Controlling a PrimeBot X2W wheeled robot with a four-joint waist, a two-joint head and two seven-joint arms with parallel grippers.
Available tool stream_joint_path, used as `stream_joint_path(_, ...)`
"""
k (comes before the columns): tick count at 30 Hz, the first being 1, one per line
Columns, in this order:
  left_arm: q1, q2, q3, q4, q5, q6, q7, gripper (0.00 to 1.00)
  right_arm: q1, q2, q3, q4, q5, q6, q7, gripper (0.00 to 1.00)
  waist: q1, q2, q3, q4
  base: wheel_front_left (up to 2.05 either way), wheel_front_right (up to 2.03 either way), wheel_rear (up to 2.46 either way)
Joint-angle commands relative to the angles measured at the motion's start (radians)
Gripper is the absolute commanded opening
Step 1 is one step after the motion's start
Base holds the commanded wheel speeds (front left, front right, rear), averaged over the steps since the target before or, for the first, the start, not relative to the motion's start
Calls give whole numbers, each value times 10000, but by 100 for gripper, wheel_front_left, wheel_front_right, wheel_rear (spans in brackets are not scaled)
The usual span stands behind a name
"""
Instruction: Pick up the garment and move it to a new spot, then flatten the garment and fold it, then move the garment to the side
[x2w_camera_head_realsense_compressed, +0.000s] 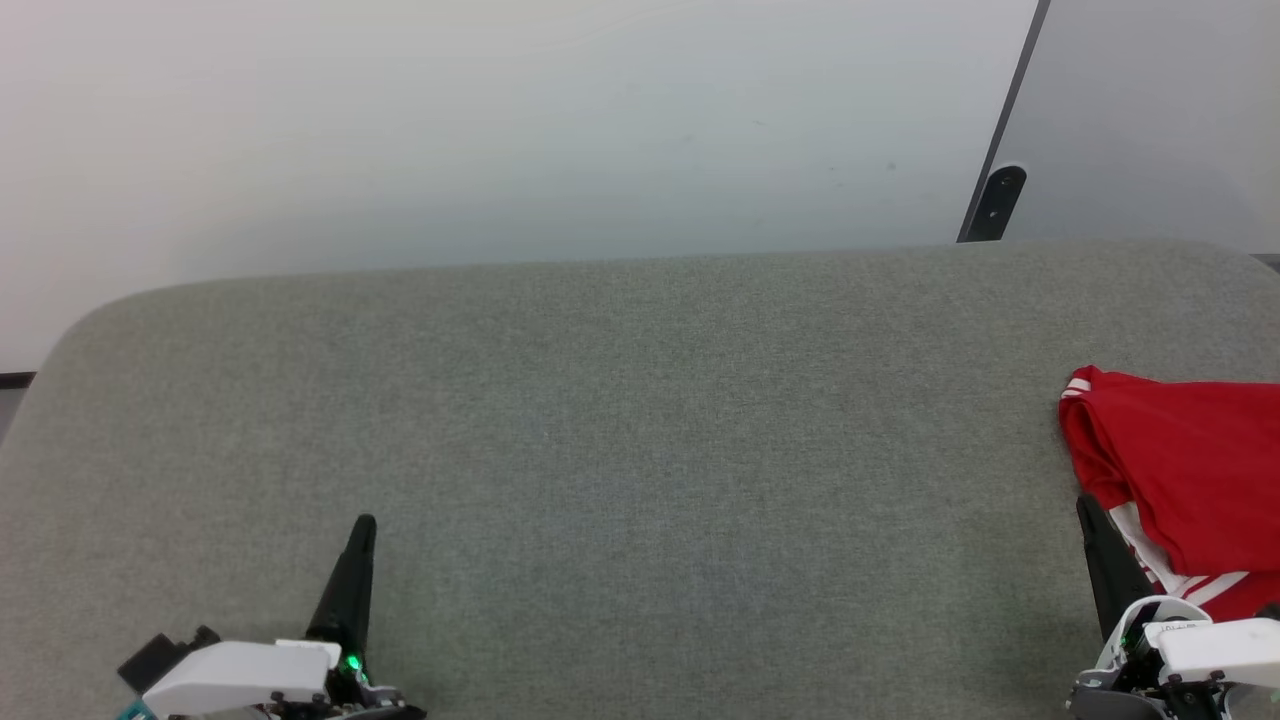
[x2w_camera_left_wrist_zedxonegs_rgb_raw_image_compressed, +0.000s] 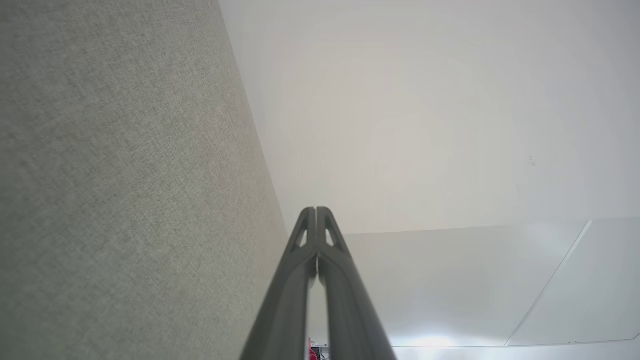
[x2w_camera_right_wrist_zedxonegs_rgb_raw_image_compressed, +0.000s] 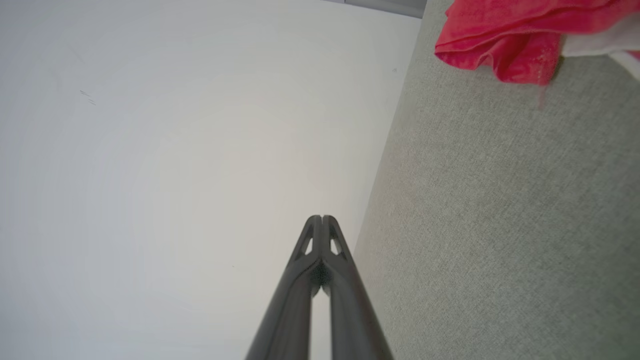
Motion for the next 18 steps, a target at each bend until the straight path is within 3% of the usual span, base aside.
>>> stream_joint_path(1, -188, 0, 41, 36, -228, -102, 62, 0, -147, 25, 26, 30, 246, -9, -34, 0, 0, 0, 0, 2, 0, 0, 0)
stream_joint_path(18, -478, -91, 162, 264, -1181, -183, 359, 0, -345, 52, 37, 264, 1182, -10, -69, 0, 0, 0, 7, 16, 0, 0, 0)
